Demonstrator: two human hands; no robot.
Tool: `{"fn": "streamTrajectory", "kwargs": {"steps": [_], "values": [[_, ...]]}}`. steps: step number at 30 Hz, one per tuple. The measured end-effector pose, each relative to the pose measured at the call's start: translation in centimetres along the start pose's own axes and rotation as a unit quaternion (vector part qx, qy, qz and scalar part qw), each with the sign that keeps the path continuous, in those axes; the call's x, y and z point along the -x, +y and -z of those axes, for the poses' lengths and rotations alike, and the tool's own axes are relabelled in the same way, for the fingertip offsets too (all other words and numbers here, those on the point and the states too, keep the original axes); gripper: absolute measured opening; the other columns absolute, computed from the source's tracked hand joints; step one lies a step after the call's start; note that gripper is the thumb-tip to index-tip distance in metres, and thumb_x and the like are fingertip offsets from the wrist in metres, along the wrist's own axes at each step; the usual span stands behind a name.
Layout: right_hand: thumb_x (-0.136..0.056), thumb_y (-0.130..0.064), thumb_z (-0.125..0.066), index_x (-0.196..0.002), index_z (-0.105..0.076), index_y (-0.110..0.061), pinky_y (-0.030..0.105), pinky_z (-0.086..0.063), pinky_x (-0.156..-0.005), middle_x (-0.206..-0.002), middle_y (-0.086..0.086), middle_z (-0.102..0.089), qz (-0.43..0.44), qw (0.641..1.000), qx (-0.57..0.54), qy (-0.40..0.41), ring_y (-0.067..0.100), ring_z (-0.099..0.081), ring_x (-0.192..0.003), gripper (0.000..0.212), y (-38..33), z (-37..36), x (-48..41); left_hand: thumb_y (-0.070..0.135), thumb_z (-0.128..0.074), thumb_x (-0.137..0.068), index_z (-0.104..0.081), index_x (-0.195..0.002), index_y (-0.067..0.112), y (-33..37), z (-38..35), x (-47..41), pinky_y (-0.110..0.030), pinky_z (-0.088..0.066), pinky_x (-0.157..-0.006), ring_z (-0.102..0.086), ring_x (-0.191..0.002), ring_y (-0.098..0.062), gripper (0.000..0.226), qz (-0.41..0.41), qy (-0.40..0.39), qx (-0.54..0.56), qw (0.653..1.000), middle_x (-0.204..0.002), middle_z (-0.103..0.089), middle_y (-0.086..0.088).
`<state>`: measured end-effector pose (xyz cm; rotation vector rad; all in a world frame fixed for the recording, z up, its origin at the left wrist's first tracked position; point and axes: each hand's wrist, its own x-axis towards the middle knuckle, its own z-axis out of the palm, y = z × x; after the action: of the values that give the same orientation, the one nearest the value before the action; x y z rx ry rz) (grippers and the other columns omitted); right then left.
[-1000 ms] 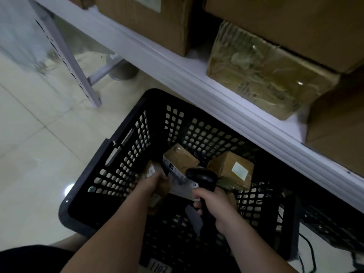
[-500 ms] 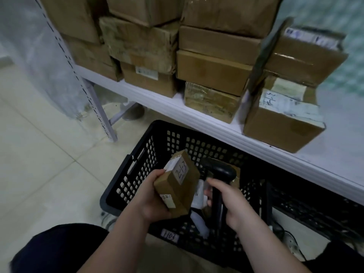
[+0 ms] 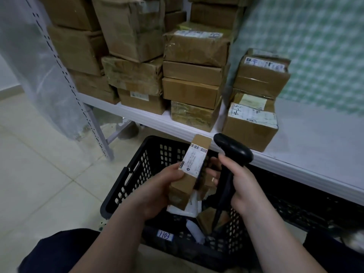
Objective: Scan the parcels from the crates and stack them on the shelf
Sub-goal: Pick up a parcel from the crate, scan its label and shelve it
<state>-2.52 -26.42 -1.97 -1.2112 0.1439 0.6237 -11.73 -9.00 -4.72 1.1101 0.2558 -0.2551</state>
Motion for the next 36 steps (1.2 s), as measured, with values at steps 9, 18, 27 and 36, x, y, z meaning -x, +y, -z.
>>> {"fn": "streamTrajectory", "kwargs": {"steps": [9,18,27,36], "values": [[-0.070,-0.032,-0.075,-0.120,-0.064,-0.010,0.022,-0.042,-0.052,-0.098,0.009,-0.073,0.043,0.999,0.000,0.000,0.017,-0.068,-0.066,0.056,-2.9,0.4,1.8,0.044,-0.072,-0.037,-0.053,-0.118,0.046,2.9,-1.5,0.5,-0.004,-0.040,-0.085,-0.050,-0.109,0.004,0.084,-0.154,0.142,-0.403,0.891,-0.125,-0.044,0.007],[-0.081,-0.012,-0.070,-0.102,-0.067,-0.011,0.019,-0.043,-0.052,-0.077,0.004,-0.075,0.080,0.996,-0.027,0.029,0.014,-0.068,-0.060,0.021,-4.7,0.1,3.1,0.026,-0.085,-0.059,-0.023,-0.143,0.048,6.2,-4.7,2.0,-0.025,-0.021,-0.108,-0.017,-0.138,-0.009,0.106,-0.278,0.210,-0.573,0.742,-0.150,-0.015,0.009],[-0.084,-0.014,-0.068,-0.114,-0.065,-0.010,0.018,-0.052,-0.052,-0.092,0.008,-0.076,0.119,0.988,-0.093,0.021,0.017,-0.072,-0.071,0.030,-6.6,-0.4,3.7,0.022,-0.067,-0.084,-0.056,-0.129,0.019,6.4,-5.6,2.6,-0.028,-0.058,-0.071,-0.069,-0.093,-0.012,0.047,-0.167,0.174,-0.095,0.966,-0.110,-0.071,-0.003],[-0.083,-0.025,-0.071,-0.105,-0.065,-0.008,0.024,-0.049,-0.054,-0.092,0.004,-0.071,0.139,0.986,0.095,0.022,0.013,-0.064,-0.061,0.028,-7.7,0.4,4.8,0.001,-0.054,-0.092,-0.056,-0.116,0.002,7.6,-6.1,2.4,-0.026,-0.056,-0.081,-0.070,-0.085,-0.011,0.024,-0.249,0.258,0.028,0.933,-0.097,-0.072,-0.006]]}}
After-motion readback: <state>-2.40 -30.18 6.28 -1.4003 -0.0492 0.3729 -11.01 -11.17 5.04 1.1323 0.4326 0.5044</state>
